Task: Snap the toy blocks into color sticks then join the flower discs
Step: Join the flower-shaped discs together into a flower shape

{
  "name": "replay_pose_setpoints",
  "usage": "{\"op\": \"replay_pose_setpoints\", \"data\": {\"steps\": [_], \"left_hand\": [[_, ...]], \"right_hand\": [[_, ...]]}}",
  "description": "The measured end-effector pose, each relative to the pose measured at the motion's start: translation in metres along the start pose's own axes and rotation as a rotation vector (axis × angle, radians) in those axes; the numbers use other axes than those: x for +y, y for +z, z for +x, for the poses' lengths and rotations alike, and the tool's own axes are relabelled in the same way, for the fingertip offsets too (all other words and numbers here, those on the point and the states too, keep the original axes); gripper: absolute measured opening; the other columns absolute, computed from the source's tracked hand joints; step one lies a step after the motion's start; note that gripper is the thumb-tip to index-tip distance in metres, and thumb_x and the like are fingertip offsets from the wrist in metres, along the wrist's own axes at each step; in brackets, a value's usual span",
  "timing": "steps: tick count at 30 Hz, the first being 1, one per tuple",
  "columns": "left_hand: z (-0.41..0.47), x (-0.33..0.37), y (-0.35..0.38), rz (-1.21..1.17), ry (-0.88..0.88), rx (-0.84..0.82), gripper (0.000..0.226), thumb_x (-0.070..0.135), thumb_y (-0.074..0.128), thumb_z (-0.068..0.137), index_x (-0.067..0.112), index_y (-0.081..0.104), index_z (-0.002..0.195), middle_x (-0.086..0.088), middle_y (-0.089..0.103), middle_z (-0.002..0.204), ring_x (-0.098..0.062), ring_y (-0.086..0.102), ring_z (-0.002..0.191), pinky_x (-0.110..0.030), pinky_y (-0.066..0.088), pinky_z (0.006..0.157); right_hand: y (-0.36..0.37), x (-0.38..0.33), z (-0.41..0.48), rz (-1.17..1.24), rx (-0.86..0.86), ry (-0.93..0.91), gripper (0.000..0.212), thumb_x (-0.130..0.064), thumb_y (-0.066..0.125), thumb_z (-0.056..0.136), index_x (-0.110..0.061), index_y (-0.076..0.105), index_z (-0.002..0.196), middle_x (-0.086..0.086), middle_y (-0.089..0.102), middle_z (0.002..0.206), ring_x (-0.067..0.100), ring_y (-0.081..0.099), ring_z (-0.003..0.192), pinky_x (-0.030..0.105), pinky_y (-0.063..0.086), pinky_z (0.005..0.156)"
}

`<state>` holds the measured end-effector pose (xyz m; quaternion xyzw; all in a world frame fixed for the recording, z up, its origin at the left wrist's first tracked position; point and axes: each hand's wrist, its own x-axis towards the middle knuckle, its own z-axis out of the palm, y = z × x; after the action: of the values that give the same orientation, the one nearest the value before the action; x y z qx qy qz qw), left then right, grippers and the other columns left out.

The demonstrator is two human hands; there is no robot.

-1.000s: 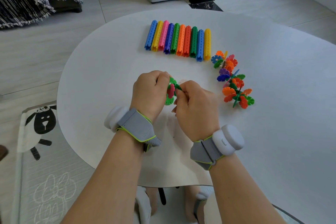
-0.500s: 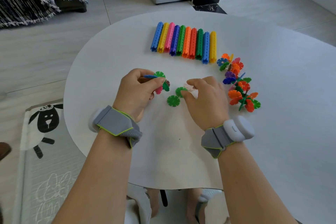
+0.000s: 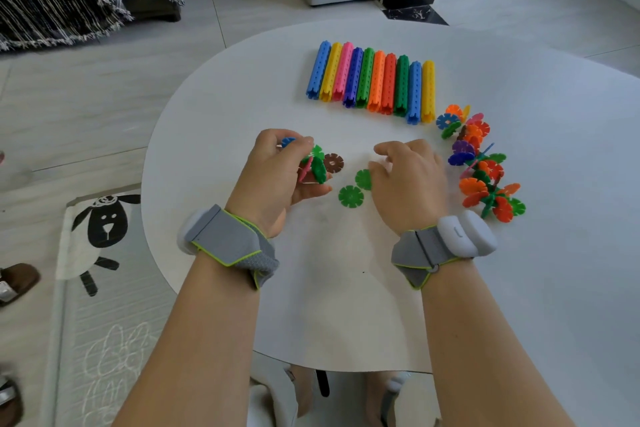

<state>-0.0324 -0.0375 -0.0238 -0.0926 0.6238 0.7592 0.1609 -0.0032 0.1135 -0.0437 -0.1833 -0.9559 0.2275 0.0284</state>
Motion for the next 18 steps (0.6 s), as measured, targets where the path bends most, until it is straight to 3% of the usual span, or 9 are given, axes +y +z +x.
{"op": "replay_pose_setpoints", "data": {"steps": [7,13,16,18], "left_hand": [[-0.003,0.0,0.007,0.021,-0.022,-0.068,0.01,0.016,0.05,0.095,0.011,0.046,0.102,-0.006,0.057,0.079,-0.015,0.065,0.057,-0.029,0.057,0.054],[-0.003,-0.005,0.011,0.11,-0.023,-0.082,0.008,0.022,0.053,0.094,0.016,0.048,0.095,-0.015,0.056,0.098,-0.02,0.063,0.067,-0.022,0.049,0.046],[-0.004,-0.006,0.014,0.116,-0.019,-0.07,0.01,0.024,0.05,0.096,0.015,0.049,0.092,-0.01,0.057,0.09,-0.021,0.06,0.069,-0.021,0.045,0.046],[-0.004,-0.004,0.015,0.102,-0.024,-0.047,0.014,0.024,0.045,0.098,0.012,0.05,0.092,-0.005,0.056,0.079,-0.019,0.058,0.062,-0.023,0.041,0.048]], "right_hand": [[-0.004,0.012,-0.002,-0.019,-0.007,0.044,0.038,-0.023,0.052,0.095,-0.021,0.051,0.133,0.006,0.046,0.128,0.027,0.041,0.119,0.033,0.036,0.095],[-0.001,0.013,0.001,0.014,0.011,0.049,0.03,-0.03,0.059,0.09,-0.021,0.056,0.119,0.004,0.049,0.121,0.026,0.045,0.113,0.036,0.041,0.093],[0.0,0.012,0.003,0.069,0.052,0.029,0.014,-0.03,0.059,0.089,-0.024,0.053,0.101,-0.001,0.056,0.105,0.023,0.052,0.101,0.041,0.046,0.087],[-0.001,0.012,0.001,0.115,0.081,-0.006,0.009,-0.03,0.057,0.091,-0.025,0.052,0.087,-0.006,0.057,0.085,0.02,0.056,0.087,0.036,0.048,0.076]]}}
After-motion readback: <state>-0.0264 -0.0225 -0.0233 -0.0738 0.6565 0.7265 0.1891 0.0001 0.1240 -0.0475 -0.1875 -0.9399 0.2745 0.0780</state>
